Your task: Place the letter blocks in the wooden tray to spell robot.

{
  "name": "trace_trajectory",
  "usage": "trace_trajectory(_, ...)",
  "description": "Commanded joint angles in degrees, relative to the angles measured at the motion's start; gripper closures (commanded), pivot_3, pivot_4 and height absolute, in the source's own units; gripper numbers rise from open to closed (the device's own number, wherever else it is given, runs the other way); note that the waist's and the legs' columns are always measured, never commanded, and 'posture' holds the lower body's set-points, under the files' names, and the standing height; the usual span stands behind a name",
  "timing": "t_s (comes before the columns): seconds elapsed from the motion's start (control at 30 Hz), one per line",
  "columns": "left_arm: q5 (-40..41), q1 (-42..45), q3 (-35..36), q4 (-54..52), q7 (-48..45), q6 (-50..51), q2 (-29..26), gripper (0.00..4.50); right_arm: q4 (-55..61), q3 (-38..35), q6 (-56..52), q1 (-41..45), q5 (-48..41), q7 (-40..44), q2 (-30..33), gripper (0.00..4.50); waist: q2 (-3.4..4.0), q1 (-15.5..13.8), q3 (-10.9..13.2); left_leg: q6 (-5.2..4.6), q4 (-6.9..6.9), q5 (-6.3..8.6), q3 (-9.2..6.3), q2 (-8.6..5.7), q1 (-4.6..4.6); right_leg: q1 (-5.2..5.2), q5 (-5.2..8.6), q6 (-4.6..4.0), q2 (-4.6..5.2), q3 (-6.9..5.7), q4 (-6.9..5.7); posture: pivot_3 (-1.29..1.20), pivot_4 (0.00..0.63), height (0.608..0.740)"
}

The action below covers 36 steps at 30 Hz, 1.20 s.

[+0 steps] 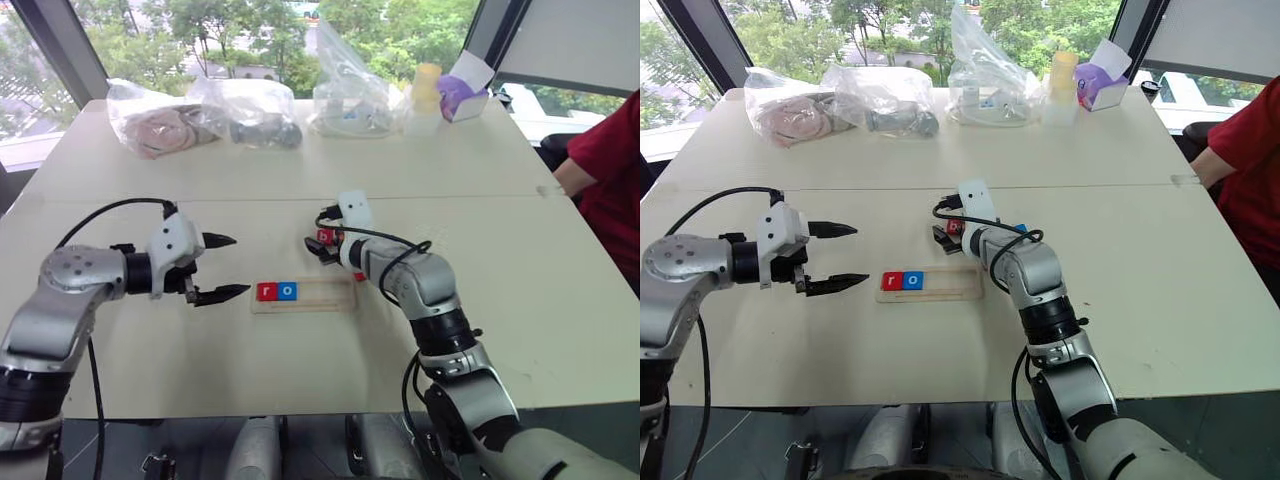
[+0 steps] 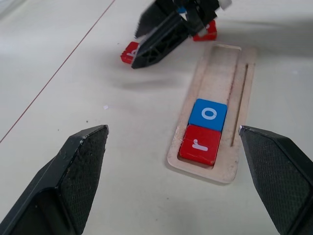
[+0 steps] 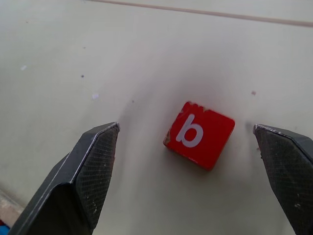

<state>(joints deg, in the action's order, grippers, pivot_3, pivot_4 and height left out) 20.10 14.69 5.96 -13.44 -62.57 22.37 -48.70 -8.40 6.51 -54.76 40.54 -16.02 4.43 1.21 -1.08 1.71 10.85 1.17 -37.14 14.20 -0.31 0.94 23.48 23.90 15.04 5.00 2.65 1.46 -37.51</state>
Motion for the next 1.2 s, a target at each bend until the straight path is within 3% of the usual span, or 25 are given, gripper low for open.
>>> trace_trajectory(0.03,1.2,-1.0,2.5,-3.0,3.0,0.9,0.4,0.03,-3.1,0.9,2.0,2.0,2.3,-1.0,-2.3,0.0,0.0,0.5,0.0,0.0,0.0,0.0,0.0,0.0,-0.01,-0.01,0.0,0.0,0.0,0.0,-0.02,0.0,0.15,0.74)
trace_trajectory(0.23,1.4,-1.3,2.6,-3.6,6.7,0.9,1.8,0.03,-12.2,3.3,7.8,3.3,7.7,-2.5,-5.6,0.0,-0.03,1.1,0.0,0.02,-0.02,-0.02,0.01,0.02,-0.19,-0.12,-0.02,-0.04,-0.05,0.01,-0.07,0.0,0.15,0.74)
trace_trajectory(0.33,0.7,-1.5,1.8,-3.1,7.5,-0.2,2.2,0.0,-15.5,4.9,11.0,4.4,10.3,-2.5,-6.8,0.86,-0.03,1.3,0.0,0.03,-0.02,-0.02,0.01,0.03,-0.3,-0.22,-0.03,-0.07,-0.08,0.01,-0.07,0.0,0.15,0.74)
trace_trajectory(0.47,0.2,-1.1,1.2,-2.2,8.2,-1.0,2.7,0.0,-16.1,7.6,12.9,4.0,13.8,-1.5,-5.9,2.85,-0.03,2.0,0.0,0.03,-0.01,-0.02,0.0,0.03,-0.32,-0.23,-0.03,-0.08,-0.07,0.01,-0.07,0.0,0.15,0.74)
trace_trajectory(0.63,-0.3,0.2,0.0,-1.1,8.4,-2.0,3.4,0.0,-10.0,8.4,15.4,2.5,16.2,1.3,-2.3,2.93,-0.02,2.1,0.0,0.04,0.04,-0.02,-0.03,0.03,-0.27,-0.2,-0.03,-0.08,-0.04,0.01,-0.06,0.0,0.15,0.74)
trace_trajectory(0.73,0.1,1.7,-2.0,-1.8,7.6,-1.6,4.3,0.0,3.2,6.0,13.8,0.0,16.2,3.8,3.3,2.93,0.01,1.2,0.0,0.04,0.03,-0.02,-0.04,-0.01,-0.06,-0.02,-0.03,-0.06,0.02,0.0,-0.05,0.0,0.15,0.74)
trace_trajectory(0.87,1.9,3.7,-4.9,-4.1,5.8,0.6,4.9,0.0,23.9,4.3,4.7,-6.6,10.7,16.0,16.4,2.93,0.0,0.2,0.0,0.04,0.0,-0.02,0.01,-0.06,0.16,0.16,-0.04,-0.03,0.09,0.02,0.01,0.0,0.15,0.74)
trace_trajectory(1.0,3.1,6.1,-8.4,-5.0,3.3,2.0,5.9,0.0,37.6,-3.8,-6.6,-13.2,6.4,18.6,23.8,2.93,-0.01,-0.5,0.0,0.02,0.02,-0.01,0.01,-0.04,0.17,0.15,-0.03,0.0,0.02,0.01,0.09,0.0,0.15,0.74)
trace_trajectory(1.1,2.9,8.5,-10.7,-3.1,2.0,1.9,7.4,0.0,44.7,-9.8,-18.6,-18.5,6.2,14.0,20.8,2.93,-0.02,-0.5,0.0,0.02,0.02,-0.01,0.02,-0.03,0.12,0.14,-0.02,-0.04,-0.15,0.02,0.06,0.0,0.15,0.74)
trace_trajectory(1.2,2.2,10.0,-12.0,-0.9,1.0,1.2,8.3,0.0,48.2,-12.1,-23.7,-23.1,8.6,8.0,15.7,2.93,-0.01,-0.4,0.0,0.03,0.01,-0.01,0.02,0.01,0.03,0.1,-0.01,-0.1,-0.28,0.06,0.01,0.0,0.15,0.74)
